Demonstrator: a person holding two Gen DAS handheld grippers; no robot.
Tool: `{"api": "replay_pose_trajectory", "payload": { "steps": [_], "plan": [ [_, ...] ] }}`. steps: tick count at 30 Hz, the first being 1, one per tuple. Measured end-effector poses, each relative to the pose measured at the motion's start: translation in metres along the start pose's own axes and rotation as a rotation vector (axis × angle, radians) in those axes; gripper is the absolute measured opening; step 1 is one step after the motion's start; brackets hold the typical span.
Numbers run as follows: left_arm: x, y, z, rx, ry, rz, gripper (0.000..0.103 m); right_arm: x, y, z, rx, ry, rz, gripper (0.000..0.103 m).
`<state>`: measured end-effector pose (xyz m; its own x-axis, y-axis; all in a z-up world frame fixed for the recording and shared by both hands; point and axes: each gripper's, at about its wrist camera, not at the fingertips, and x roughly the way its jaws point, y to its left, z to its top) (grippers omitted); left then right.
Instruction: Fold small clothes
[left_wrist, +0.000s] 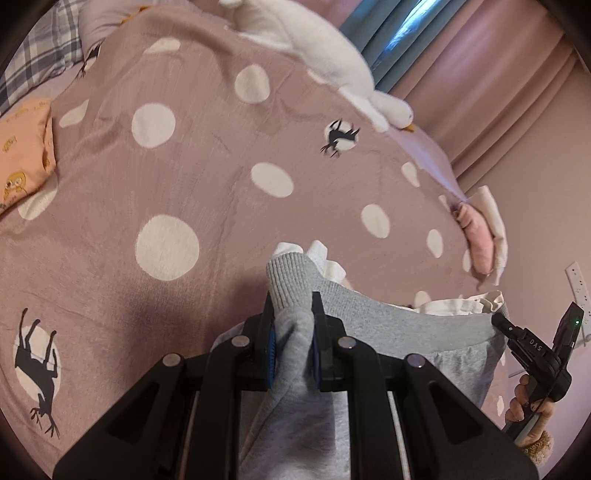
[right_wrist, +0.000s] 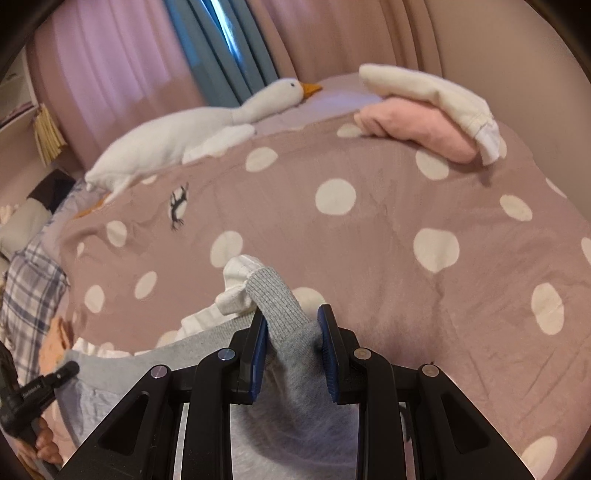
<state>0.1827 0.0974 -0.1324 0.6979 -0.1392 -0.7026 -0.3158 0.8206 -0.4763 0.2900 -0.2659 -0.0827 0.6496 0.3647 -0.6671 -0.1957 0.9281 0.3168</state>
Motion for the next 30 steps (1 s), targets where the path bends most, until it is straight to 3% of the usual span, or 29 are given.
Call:
{"api": "replay_pose_trajectory", "payload": {
  "steps": [10, 19, 30],
  "plan": [
    [0.039, 0.021, -0.003, -0.035, 0.085, 0.057, 0.015, 0.047, -0.005, -0.008, 0.003, 0.095, -0.06, 0.027],
    [0.062, 0.029, -0.013, -0.016, 0.129, 0.125, 0.017, 0.084, -0.029, -0.023, 0.09, 0.19, -0.082, 0.027],
    [0.069, 0.036, -0.017, -0.04, 0.135, 0.134, 0.023, 0.093, -0.032, -0.031, 0.081, 0.197, -0.121, 0.027]
  ]
}}
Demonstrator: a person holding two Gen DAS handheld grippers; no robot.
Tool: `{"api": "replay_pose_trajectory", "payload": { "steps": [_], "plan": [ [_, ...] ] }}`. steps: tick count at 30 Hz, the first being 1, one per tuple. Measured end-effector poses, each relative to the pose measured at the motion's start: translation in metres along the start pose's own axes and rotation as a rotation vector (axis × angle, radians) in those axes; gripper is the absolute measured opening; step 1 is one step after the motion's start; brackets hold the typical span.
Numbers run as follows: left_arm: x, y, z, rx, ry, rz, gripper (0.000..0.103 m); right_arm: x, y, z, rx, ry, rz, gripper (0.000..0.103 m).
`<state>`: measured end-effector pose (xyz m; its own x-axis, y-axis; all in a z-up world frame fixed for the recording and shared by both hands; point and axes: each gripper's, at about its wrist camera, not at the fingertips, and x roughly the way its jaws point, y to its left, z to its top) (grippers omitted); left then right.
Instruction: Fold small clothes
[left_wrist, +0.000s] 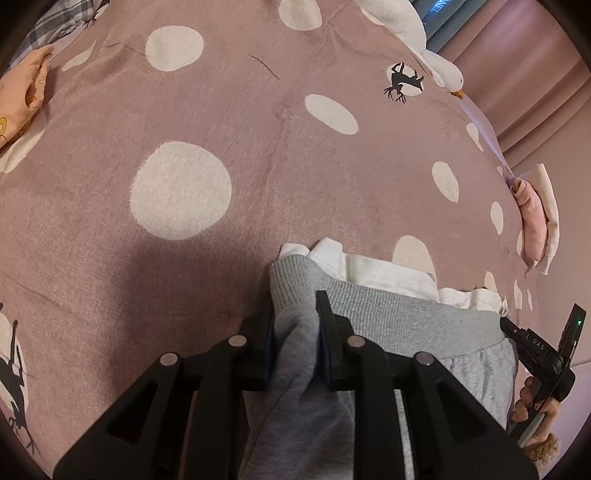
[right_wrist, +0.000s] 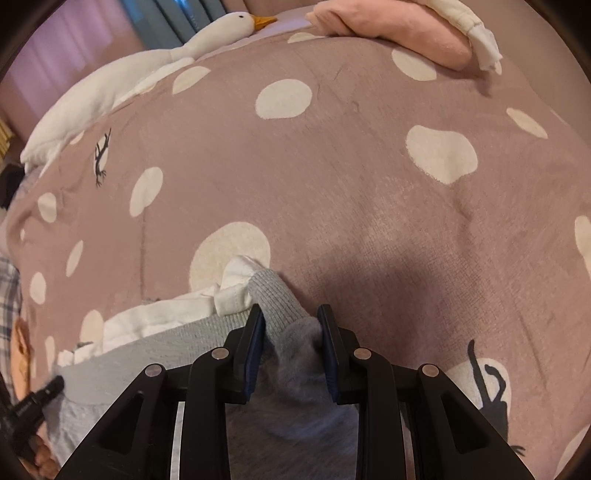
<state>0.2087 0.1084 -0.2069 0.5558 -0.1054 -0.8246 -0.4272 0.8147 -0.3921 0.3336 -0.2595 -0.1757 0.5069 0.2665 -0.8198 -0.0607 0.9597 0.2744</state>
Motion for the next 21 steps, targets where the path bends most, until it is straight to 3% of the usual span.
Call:
{"api": "replay_pose_trajectory", "payload": {
  "steps": [4, 9, 11, 14, 15, 17, 19, 21],
  "plan": [
    [-0.004, 0.0, -0.002, -0.013, -0.002, 0.008, 0.027, -0.003, 0.001, 0.001, -0.012, -0.003, -0.022, 0.028],
    [-0.031, -0.006, -0.013, 0.03, -0.045, 0.06, 0.033, -0.021, 0.004, -0.003, -0.037, -0.026, -0.057, 0.04],
    [-0.047, -0.006, -0.02, 0.025, -0.058, 0.055, 0.038, -0.037, 0.005, -0.007, -0.049, -0.059, -0.057, 0.04],
    [-0.074, -0.008, -0.035, 0.026, -0.087, 0.018, 0.059, -0.062, 0.003, -0.014, -0.056, -0.095, -0.061, 0.045],
    [-0.084, -0.007, -0.041, 0.023, -0.098, 0.009, 0.065, -0.073, 0.0, -0.018, -0.054, -0.105, -0.054, 0.058],
    [-0.098, -0.007, -0.053, 0.011, -0.11, -0.015, 0.072, -0.09, -0.003, -0.027, -0.054, -0.123, -0.023, 0.072],
    [-0.11, -0.005, -0.066, -0.001, -0.109, -0.047, 0.082, -0.106, -0.005, -0.038, -0.059, -0.144, 0.008, 0.072],
    [-0.119, -0.002, -0.081, -0.022, -0.101, -0.071, 0.086, -0.119, -0.01, -0.05, -0.06, -0.149, 0.026, 0.073]
  ]
}}
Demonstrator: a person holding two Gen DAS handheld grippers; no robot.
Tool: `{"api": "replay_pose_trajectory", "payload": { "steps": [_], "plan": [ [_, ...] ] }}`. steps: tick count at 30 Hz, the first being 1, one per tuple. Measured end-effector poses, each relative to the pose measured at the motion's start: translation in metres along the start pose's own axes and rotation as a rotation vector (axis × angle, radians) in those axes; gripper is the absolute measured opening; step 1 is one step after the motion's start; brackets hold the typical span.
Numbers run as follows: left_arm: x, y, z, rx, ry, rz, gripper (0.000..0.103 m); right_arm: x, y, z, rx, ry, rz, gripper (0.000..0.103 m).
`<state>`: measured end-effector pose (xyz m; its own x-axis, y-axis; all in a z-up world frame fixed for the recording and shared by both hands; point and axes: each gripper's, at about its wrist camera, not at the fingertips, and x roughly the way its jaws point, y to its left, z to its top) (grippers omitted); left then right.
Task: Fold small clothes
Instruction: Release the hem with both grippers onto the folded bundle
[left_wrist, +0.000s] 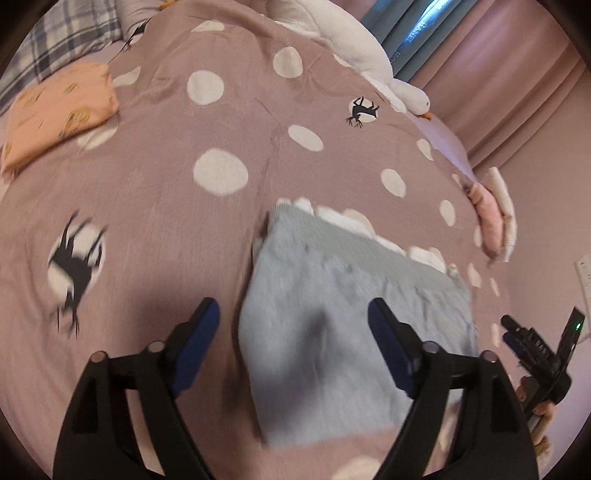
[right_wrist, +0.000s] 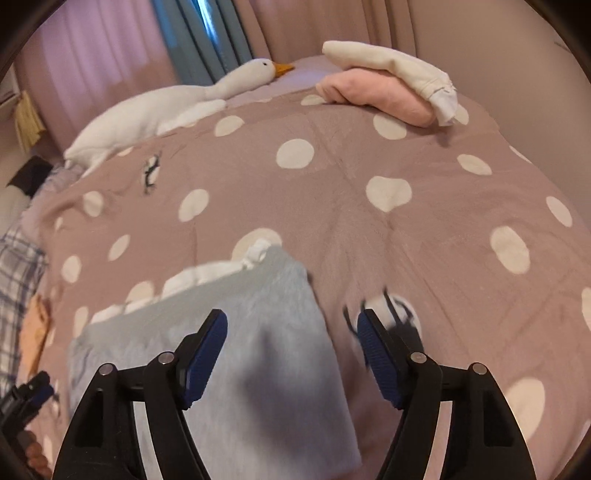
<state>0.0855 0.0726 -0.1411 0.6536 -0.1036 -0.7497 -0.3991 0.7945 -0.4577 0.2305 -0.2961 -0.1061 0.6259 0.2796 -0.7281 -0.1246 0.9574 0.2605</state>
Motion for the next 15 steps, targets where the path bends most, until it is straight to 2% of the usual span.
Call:
{"api": "replay_pose_trajectory", "payload": {
  "steps": [4, 10, 15],
  "plan": [
    [-0.007, 0.008, -0.029, -0.049, 0.035, -0.028, 0.088, -0.019, -0.019, -0.027, 0.064, 0.015, 0.048, 0.075],
    [0.003, 0.015, -0.059, -0.096, 0.095, -0.071, 0.087, -0.024, -0.041, -0.063, 0.15, 0.075, 0.085, 0.075],
    [0.02, 0.012, -0.068, -0.087, 0.127, -0.078, 0.086, -0.013, -0.04, -0.083, 0.192, 0.119, 0.155, 0.075]
  ]
}}
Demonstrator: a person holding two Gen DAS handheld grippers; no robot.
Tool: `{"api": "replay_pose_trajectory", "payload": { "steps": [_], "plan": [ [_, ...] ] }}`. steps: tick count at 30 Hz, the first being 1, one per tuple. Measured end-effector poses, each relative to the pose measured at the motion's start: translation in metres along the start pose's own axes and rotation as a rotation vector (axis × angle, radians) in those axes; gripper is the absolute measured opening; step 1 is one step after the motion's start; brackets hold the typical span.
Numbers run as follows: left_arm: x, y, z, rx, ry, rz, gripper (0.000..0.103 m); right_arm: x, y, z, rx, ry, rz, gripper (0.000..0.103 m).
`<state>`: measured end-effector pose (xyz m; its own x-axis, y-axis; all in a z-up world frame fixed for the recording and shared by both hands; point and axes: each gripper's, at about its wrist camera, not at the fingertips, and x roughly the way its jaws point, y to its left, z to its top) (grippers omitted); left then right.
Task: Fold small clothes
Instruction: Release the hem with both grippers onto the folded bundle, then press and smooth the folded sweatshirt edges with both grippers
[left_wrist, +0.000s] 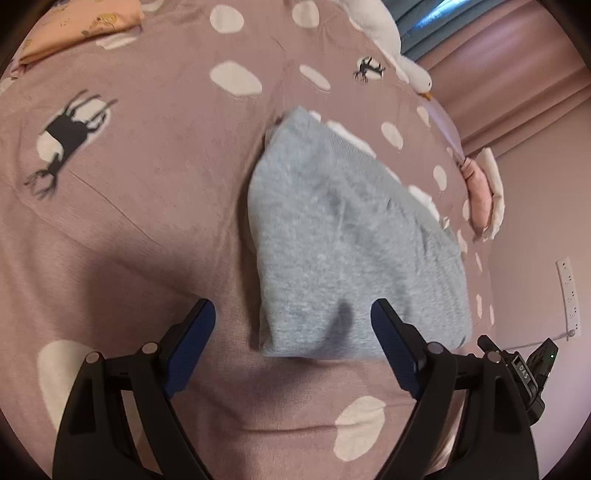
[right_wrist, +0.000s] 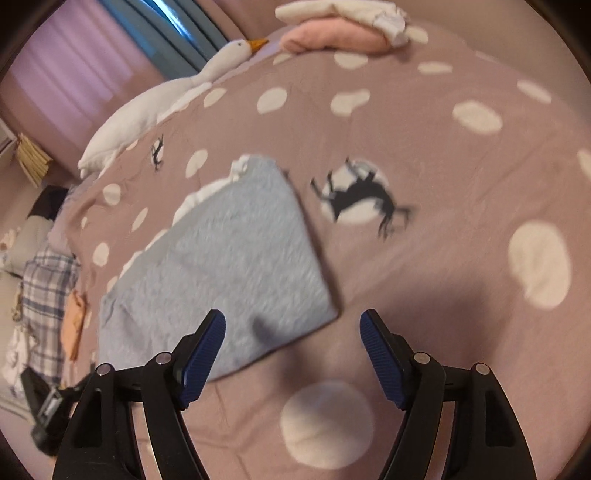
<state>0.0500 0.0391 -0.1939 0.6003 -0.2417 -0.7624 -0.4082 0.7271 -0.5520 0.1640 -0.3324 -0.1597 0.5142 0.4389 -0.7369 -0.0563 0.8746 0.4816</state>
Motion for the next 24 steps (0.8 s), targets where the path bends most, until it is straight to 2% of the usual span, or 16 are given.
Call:
{"api": "replay_pose_trajectory", "payload": {
  "steps": [5, 7, 8, 9, 11, 13, 14, 15, 16, 18, 20, 24],
  "plan": [
    [0.021, 0.0, 0.008, -0.031, 0.011, -0.07, 0.085, 0.02, 0.003, -0.009, 0.021, 0.041, 0.032, 0.075],
    [0.024, -0.001, 0.009, -0.041, 0.006, -0.081, 0.081, 0.031, 0.002, -0.012, 0.039, 0.063, 0.057, 0.075],
    [0.025, -0.002, 0.01, -0.037, 0.006, -0.092, 0.078, 0.036, 0.001, -0.011, 0.047, 0.066, 0.073, 0.075],
    [0.026, -0.003, 0.01, -0.036, 0.012, -0.103, 0.068, 0.038, 0.001, -0.01, 0.049, 0.06, 0.092, 0.075],
    [0.031, -0.004, 0.012, -0.054, 0.021, -0.09, 0.061, 0.04, 0.001, -0.009, 0.042, 0.051, 0.116, 0.075],
    [0.033, -0.006, 0.015, -0.056, 0.011, -0.086, 0.044, 0.045, 0.001, -0.004, 0.042, 0.044, 0.134, 0.073],
    [0.035, -0.007, 0.017, -0.058, 0.011, -0.083, 0.039, 0.048, 0.002, -0.001, 0.045, 0.041, 0.133, 0.066],
    [0.035, -0.007, 0.018, -0.056, 0.012, -0.089, 0.029, 0.05, 0.002, 0.0, 0.043, 0.039, 0.13, 0.062],
    [0.034, -0.007, 0.019, -0.048, 0.012, -0.095, 0.027, 0.052, 0.002, 0.003, 0.041, 0.036, 0.134, 0.059],
    [0.03, -0.009, 0.02, -0.03, 0.01, -0.092, 0.024, 0.054, 0.006, 0.006, 0.032, 0.031, 0.123, 0.036],
    [0.022, -0.012, 0.02, -0.024, -0.011, -0.085, 0.022, 0.05, 0.01, 0.006, 0.009, 0.019, 0.106, 0.026],
    [0.0, -0.026, 0.015, 0.056, -0.065, -0.056, 0.02, 0.02, 0.038, -0.001, -0.114, -0.069, 0.045, 0.021]
  ]
}}
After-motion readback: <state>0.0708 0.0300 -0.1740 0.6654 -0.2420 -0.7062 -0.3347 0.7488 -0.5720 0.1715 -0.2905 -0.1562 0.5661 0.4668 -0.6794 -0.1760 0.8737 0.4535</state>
